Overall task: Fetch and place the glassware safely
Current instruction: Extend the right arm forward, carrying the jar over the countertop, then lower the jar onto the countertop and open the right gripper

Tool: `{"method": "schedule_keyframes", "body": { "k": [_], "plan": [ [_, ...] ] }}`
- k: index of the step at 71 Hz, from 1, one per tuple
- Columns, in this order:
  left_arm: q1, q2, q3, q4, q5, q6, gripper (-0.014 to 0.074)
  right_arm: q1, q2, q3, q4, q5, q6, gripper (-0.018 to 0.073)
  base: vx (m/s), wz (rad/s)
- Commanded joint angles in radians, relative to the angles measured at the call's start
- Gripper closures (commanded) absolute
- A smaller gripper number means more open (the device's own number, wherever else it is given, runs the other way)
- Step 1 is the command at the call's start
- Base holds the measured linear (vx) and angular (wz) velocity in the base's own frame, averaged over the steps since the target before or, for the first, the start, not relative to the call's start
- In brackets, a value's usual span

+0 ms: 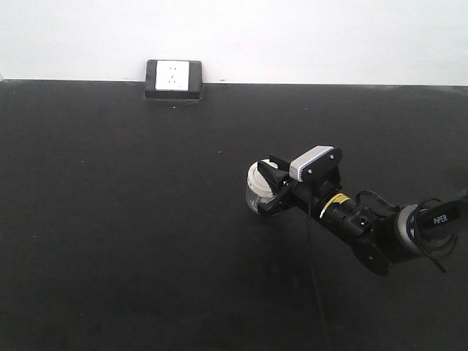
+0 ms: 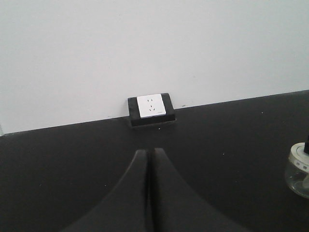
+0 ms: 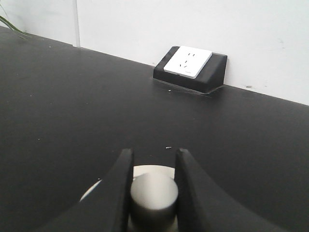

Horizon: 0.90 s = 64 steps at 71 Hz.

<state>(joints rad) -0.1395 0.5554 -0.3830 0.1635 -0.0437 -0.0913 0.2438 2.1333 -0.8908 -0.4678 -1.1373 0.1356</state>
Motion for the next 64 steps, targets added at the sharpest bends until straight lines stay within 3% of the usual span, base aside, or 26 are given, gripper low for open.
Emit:
{"method": "schedule_keyframes", "body": {
  "k": [1, 15, 36, 43, 64],
  "plan": [
    [-0.006, 0.000, -0.025, -0.008, -0.072, -0.008, 0.0603, -0.008, -0.046, -0.019, 0.015, -0.079, -0.016, 0.0558, 0.00, 0.00],
    [-0.006, 0.000, -0.025, -0.008, -0.072, -0.008, 0.0603, -0.008, -0.046, -0.019, 0.014, -0.078, -0.016, 0.0466, 0.00, 0.00],
    [-0.006, 0.000, -0.025, -0.008, -0.072, -0.008, 0.0603, -0.008, -0.046, -0.019, 0.015, -0.078, -0.028, 0.0053, 0.00, 0.00],
    [-0.006, 0.000, -0.025, -0.008, -0.072, -0.008, 0.0603, -0.008, -0.046, -0.019, 0.015, -0.078, -0.042, -0.0037, 0.00, 0.00],
    [-0.006, 0.000, -0.025, -0.008, -0.072, -0.008, 0.0603, -0.008, -0.050, -0.019, 0.015, -0.078, -0.045, -0.0021, 0.00, 0.00]
  ]
}}
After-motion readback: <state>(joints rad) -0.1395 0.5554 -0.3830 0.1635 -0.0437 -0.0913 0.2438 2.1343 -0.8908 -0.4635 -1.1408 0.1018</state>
